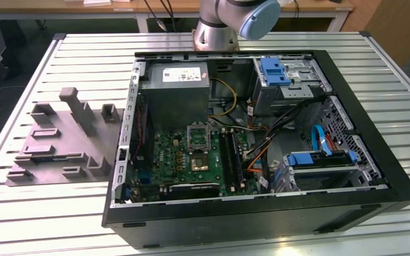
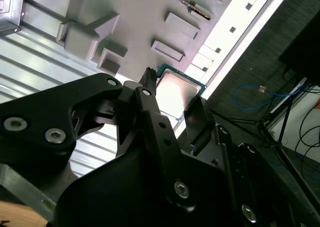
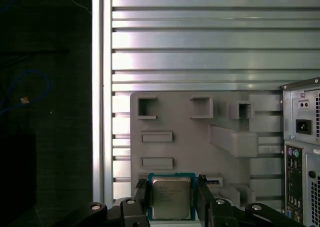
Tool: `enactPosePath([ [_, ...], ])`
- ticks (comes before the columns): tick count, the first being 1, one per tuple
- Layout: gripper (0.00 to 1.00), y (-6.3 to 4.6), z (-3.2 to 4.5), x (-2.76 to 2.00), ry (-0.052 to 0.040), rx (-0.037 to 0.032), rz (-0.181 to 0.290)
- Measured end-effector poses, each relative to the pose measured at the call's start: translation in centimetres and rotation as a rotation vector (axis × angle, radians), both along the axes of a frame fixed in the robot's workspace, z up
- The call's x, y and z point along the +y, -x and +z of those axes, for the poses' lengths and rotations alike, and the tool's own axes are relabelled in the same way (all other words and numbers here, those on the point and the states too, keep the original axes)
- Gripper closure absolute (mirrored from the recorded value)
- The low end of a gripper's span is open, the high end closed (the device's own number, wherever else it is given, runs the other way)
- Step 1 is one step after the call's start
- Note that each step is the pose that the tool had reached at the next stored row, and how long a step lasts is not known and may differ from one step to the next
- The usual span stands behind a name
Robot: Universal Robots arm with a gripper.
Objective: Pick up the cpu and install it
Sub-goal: 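Pick up the cpu and move it towards the insertion slot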
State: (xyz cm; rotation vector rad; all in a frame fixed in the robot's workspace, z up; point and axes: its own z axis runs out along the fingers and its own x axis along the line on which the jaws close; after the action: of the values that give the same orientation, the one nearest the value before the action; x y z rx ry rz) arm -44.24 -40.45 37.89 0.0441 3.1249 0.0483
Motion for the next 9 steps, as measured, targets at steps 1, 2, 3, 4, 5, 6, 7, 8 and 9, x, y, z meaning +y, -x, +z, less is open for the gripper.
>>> enactPosePath([
  [1, 0.53, -0.02, 0.01, 0.00, 0.0000, 0.0001, 0.000],
  [2, 0.53, -0.04, 0.00, 0.00, 0.0000, 0.0000, 0.000],
  [3, 0.53, -0.08, 0.01, 0.00, 0.0000, 0.0001, 0.000],
  [4, 0.53, -0.11, 0.01, 0.00, 0.0000, 0.0001, 0.000],
  [5, 0.53, -0.14, 0.00, 0.00, 0.0000, 0.0000, 0.000],
  [6, 0.53, -0.18, 0.00, 0.00, 0.0000, 0.0000, 0.000],
  [7, 0.53, -0.21, 0.00, 0.00, 0.0000, 0.0000, 0.000],
  [8, 0.53, -0.24, 0.00, 0.00, 0.0000, 0.0000, 0.000],
  [9, 0.53, -0.27, 0.00, 0.00, 0.0000, -0.0001, 0.000],
])
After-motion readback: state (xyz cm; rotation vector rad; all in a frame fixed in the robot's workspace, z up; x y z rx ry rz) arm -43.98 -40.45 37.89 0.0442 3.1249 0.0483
